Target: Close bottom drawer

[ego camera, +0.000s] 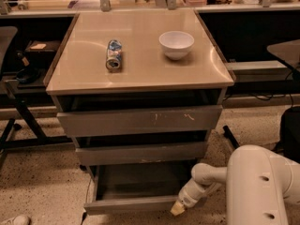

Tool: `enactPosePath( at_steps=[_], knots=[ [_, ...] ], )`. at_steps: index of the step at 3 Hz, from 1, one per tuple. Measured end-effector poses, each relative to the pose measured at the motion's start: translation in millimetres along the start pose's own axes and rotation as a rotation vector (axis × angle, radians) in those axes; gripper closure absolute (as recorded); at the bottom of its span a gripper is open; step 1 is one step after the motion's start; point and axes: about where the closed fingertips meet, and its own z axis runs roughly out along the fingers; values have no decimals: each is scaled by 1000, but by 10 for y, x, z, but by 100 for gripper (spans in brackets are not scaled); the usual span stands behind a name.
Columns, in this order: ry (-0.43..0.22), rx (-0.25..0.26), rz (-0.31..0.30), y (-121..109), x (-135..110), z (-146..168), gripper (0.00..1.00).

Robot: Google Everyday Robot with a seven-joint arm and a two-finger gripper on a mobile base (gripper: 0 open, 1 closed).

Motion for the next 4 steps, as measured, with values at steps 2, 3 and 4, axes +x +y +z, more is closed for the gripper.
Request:
enactPosePath(
  at_steps=[2, 3, 4],
  knots=[
    [0, 0, 0, 0, 0, 0, 35],
    [0, 0, 0, 0, 0, 1, 12],
    [0, -1, 0, 2, 1, 3, 0]
  ],
)
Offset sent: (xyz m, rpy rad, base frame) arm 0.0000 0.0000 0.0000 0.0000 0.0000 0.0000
